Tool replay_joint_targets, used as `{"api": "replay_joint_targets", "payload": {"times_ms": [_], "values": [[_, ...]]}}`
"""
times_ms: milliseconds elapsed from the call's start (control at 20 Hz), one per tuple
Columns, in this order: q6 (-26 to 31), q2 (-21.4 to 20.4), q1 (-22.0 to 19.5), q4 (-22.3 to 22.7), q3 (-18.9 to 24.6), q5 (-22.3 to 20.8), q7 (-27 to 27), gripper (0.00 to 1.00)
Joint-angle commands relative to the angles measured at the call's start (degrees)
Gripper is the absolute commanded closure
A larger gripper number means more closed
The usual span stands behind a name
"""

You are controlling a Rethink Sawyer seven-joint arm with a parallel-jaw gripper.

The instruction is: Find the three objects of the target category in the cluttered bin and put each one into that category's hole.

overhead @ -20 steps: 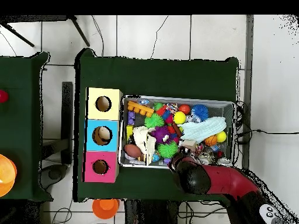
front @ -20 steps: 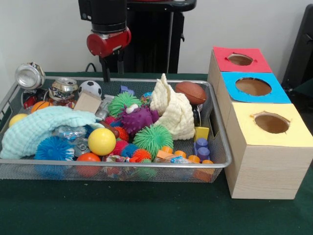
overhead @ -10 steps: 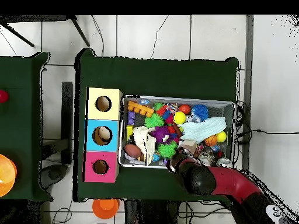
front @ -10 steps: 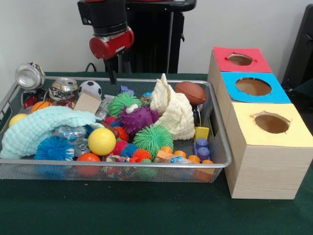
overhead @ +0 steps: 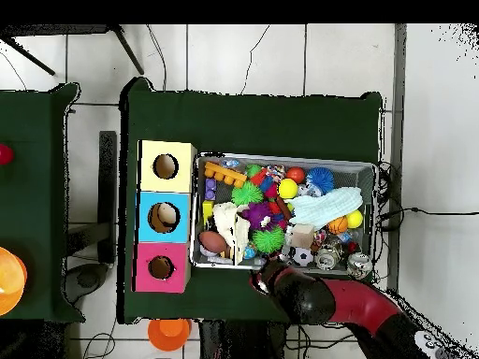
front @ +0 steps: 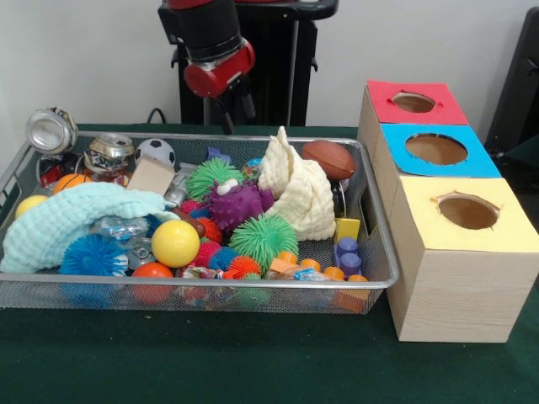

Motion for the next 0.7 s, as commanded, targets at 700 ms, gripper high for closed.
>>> {"api": "replay_joint_targets", "payload": {"times_ms": [700], "values": [[-17.38,7.35,-6.09,3.02,11.49,1.41,14.54,0.00]]}}
